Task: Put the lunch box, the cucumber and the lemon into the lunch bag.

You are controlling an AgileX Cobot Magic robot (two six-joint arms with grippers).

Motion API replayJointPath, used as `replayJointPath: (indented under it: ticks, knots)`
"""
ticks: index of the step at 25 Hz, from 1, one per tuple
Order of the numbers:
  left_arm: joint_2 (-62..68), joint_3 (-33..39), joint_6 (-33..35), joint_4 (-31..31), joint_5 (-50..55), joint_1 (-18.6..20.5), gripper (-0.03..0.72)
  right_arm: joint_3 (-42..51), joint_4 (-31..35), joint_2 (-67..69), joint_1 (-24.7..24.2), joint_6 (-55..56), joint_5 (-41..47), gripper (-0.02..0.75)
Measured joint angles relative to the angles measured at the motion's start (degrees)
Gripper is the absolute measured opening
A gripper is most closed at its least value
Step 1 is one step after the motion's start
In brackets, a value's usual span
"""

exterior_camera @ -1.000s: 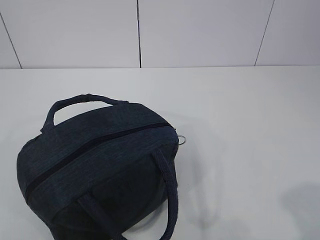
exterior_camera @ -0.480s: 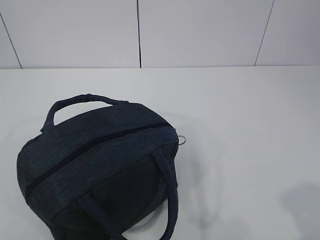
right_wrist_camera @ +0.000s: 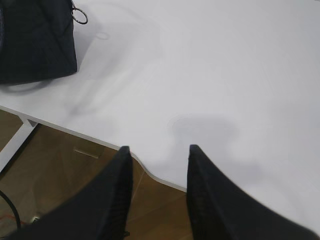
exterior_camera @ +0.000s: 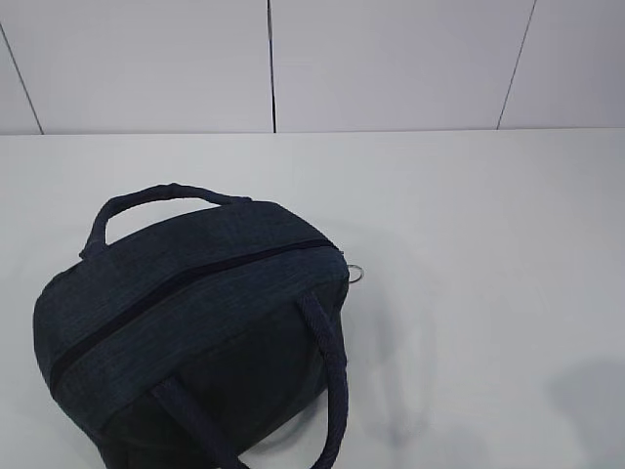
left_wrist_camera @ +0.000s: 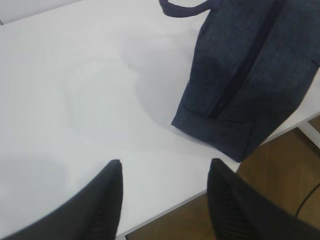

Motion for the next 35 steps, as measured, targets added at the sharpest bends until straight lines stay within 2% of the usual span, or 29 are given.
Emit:
replayJointPath:
  ticks: [8,13,18,20,35]
  knots:
    - [0.0,0.0,0.0,0.0,0.0,12.52,0.347,0.0,0.0,0.0,-0.43,0.0,0.0,0.278]
    - [0.0,0.0,0.0,0.0,0.0,17.66,0.328,0.0,0.0,0.0,-5.86,0.0,0.0,0.278]
    - [0.0,0.0,0.0,0.0,-0.02,18.06,0.314,0.0,0.0,0.0,-13.86,0.0,0.0,0.277]
    - [0.0,0.0,0.0,0.0,-0.02,18.06,0.311,0.0,0.0,0.0,-15.27,0.0,-0.13,0.277]
    - [0.0,0.0,0.0,0.0,-0.12,18.06,0.297,0.0,-0.09,0.0,-15.77,0.0,-0.13,0.276]
